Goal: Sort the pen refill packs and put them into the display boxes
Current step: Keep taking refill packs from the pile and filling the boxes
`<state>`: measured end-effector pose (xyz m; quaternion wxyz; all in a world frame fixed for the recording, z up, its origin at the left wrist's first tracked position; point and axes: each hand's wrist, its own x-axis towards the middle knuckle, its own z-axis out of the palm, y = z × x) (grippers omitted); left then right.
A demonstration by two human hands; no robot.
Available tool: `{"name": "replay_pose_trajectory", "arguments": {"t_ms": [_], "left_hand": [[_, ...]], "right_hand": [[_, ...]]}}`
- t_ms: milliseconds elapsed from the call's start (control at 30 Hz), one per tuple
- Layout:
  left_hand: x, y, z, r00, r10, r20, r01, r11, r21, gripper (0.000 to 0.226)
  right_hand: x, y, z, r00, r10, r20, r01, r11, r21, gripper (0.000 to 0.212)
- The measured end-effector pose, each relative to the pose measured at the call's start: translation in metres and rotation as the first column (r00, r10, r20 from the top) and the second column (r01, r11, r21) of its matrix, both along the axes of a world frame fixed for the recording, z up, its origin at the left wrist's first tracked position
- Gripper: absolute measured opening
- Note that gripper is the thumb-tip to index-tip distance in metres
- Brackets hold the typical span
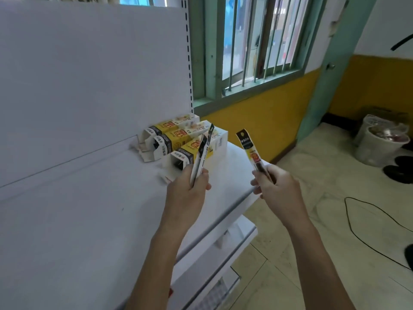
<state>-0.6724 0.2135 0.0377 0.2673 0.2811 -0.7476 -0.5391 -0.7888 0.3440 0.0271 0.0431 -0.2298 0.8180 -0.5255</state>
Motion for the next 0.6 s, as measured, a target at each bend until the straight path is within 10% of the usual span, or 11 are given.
{"name": "replay_pose_trajectory", "arguments": {"t_ms": [467, 600], "left_hand": [[-0.072, -0.042, -0.021, 0.623, 0.713, 0.322, -0.556, 0.693, -0.459, 0.028], [-0.087, -0.035, -0.023, 0.582, 0.798, 0.156, -0.655, 0.573, -0.493, 0.009]], "right_hand": [[-0.109, -0.121, 0.011, 0.853, 0.520, 0.052, -0.506, 0.847, -0.165, 0.026], [-0.136, -0.134, 0.022, 0.774, 0.632, -0.024, -0.622, 0.754, -0.213, 0.013]]}}
